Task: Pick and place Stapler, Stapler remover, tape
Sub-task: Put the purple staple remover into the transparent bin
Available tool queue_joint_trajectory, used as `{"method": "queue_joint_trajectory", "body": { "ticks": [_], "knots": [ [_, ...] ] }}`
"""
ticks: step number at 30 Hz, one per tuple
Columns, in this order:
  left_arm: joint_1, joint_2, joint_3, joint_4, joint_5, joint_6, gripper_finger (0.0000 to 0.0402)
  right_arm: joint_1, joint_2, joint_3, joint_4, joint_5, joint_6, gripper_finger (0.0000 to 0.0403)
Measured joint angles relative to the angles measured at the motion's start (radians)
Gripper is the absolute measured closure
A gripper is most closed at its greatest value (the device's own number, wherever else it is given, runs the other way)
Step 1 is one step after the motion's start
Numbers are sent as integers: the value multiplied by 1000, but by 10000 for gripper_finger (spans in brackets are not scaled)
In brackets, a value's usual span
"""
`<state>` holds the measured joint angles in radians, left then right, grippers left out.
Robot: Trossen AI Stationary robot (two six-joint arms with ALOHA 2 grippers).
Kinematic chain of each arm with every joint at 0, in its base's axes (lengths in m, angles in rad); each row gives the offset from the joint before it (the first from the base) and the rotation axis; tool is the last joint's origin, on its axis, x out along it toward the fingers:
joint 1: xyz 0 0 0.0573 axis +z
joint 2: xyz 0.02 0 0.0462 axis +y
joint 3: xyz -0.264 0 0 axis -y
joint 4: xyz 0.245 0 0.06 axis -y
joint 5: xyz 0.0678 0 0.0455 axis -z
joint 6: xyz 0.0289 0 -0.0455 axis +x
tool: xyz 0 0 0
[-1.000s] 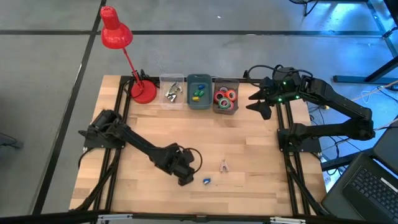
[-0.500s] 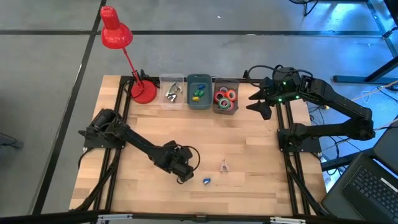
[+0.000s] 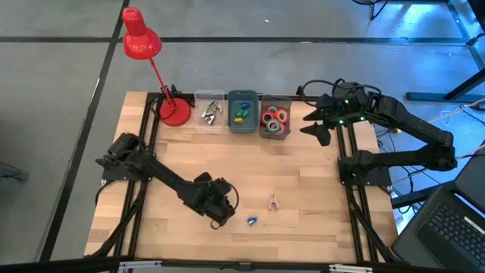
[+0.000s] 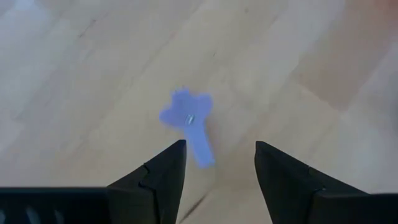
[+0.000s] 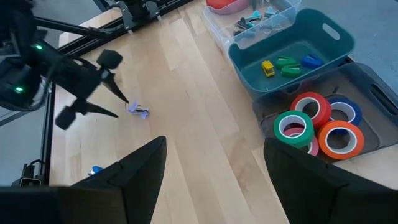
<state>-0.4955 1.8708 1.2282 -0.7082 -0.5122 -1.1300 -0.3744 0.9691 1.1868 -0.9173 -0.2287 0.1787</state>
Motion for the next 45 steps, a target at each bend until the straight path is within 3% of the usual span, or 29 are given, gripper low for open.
{"method": "queue_joint_trajectory", "body": {
  "ticks": [15,17,20,22,27,33,38,45],
  "knots": [
    [112,119,-41,154,-23,-54,222,0,0,0,-2,0,4,130],
    [118,126,-40,174,-24,-46,243,0,0,0,-3,0,5,130],
    [123,123,-41,173,-27,-49,316,0,0,0,-4,0,4,130],
    [126,106,-44,166,-4,-41,371,0,0,0,-10,0,4,130],
    [132,27,-47,164,62,-9,373,0,0,0,-10,0,3,130],
    [170,-165,-46,121,-5,107,373,0,0,0,-19,0,4,130],
    [307,-338,-45,-6,-79,189,373,0,0,0,-24,0,12,130],
    [660,-449,-44,9,-26,464,373,0,0,0,-24,0,27,130]
  ]
}}
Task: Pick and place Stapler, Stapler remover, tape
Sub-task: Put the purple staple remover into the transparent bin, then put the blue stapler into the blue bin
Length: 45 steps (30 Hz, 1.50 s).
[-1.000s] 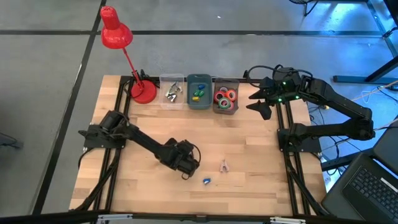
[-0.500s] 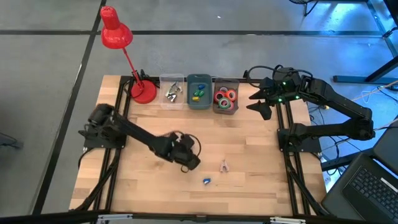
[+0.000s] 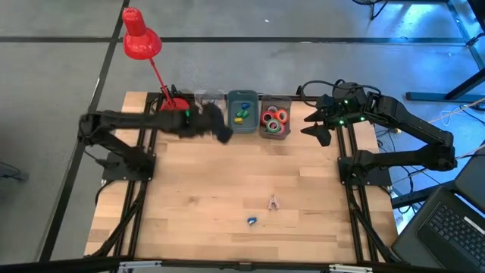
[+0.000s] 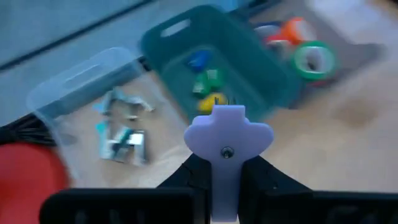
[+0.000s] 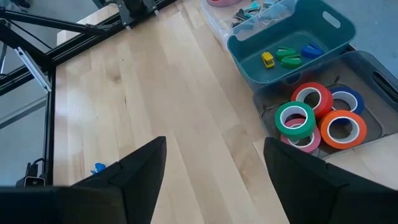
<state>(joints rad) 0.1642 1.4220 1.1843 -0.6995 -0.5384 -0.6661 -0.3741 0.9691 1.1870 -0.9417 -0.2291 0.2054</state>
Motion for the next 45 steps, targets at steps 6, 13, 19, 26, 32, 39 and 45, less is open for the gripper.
{"method": "queue_joint_trajectory", "body": {
  "ticks": [6,13,19,26,32,39,45],
  "knots": [
    [332,74,0,-1,263,158,373,0,0,0,0,0,1,130],
    [521,277,0,26,469,236,373,0,0,0,0,0,4,130],
    [540,420,0,56,507,259,373,0,0,0,0,0,16,130],
    [538,434,1,82,488,270,327,0,0,0,-12,0,14,130],
    [538,379,0,97,488,270,218,0,0,0,-12,0,-2,130],
    [538,295,0,62,547,222,149,0,0,0,-12,0,-6,130],
    [472,169,0,42,760,141,149,0,0,0,-13,0,-8,130]
  ]
}}
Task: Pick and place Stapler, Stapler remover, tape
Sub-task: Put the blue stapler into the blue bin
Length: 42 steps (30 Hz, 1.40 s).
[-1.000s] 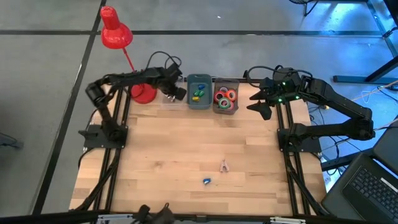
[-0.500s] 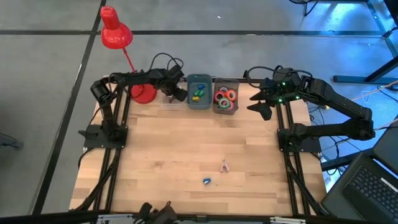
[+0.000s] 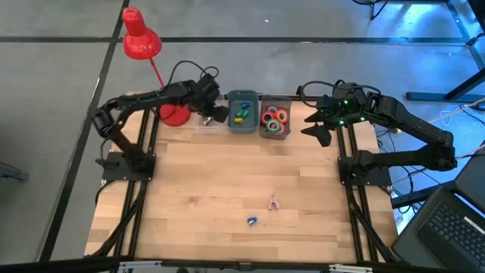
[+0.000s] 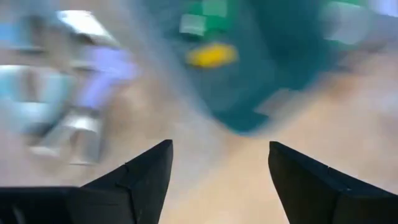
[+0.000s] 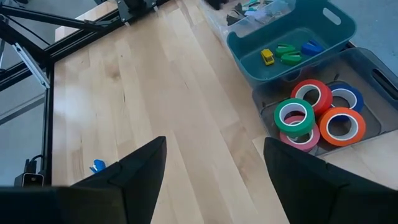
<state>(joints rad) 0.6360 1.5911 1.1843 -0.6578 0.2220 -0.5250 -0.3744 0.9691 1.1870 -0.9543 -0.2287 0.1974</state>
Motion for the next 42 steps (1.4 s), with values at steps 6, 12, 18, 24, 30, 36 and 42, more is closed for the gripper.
{"method": "queue_joint_trajectory", "body": {
  "ticks": [6,12,18,24,30,36,42],
  "knots": [
    [-243,-115,0,146,24,-94,153,0,0,0,0,0,0,130],
    [-502,-139,0,315,-12,-153,153,0,0,0,3,0,-20,130],
    [-730,-68,0,511,-163,-162,153,0,0,0,16,0,-23,130],
    [-869,67,0,662,-221,-172,153,0,0,0,22,0,-23,130],
    [-966,214,0,755,-233,-227,153,0,0,0,25,0,-23,130],
    [-1010,329,39,724,-320,-266,153,0,0,0,76,0,-22,130],
    [-1038,416,110,613,-357,-245,153,0,0,0,98,0,-23,130]
  ]
}}
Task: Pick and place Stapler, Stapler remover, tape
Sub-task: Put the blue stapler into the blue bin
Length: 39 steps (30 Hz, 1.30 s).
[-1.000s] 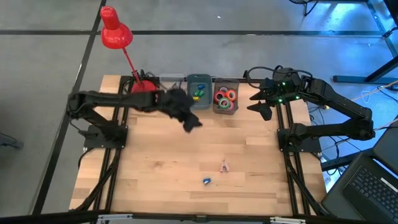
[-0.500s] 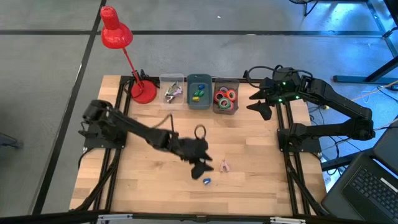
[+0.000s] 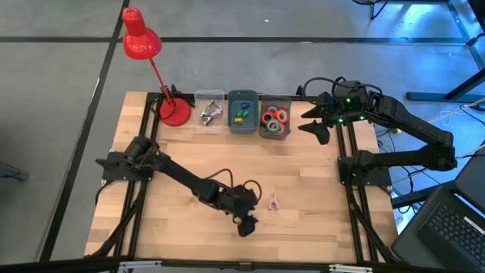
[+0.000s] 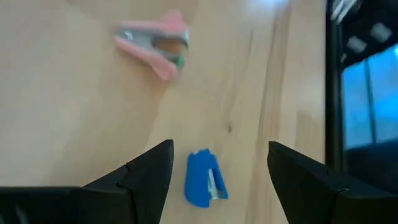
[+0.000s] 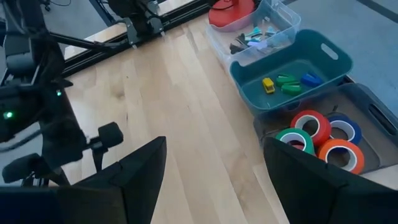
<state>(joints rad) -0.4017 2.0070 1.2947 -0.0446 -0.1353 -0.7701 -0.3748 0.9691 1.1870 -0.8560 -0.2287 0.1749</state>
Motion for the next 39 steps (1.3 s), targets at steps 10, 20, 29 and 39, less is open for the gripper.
{"method": "queue_joint_trajectory", "body": {
  "ticks": [10,20,29,39],
  "knots": [
    [-58,83,35,-79,-35,-1,153,0,0,0,-4,0,-1,130],
    [-76,129,39,-72,-101,16,153,0,0,0,-4,0,0,130],
    [-78,134,38,-47,-134,61,153,0,0,0,-5,0,0,130],
    [-82,182,39,-33,-189,114,199,0,0,0,-10,0,0,130]
  ]
}}
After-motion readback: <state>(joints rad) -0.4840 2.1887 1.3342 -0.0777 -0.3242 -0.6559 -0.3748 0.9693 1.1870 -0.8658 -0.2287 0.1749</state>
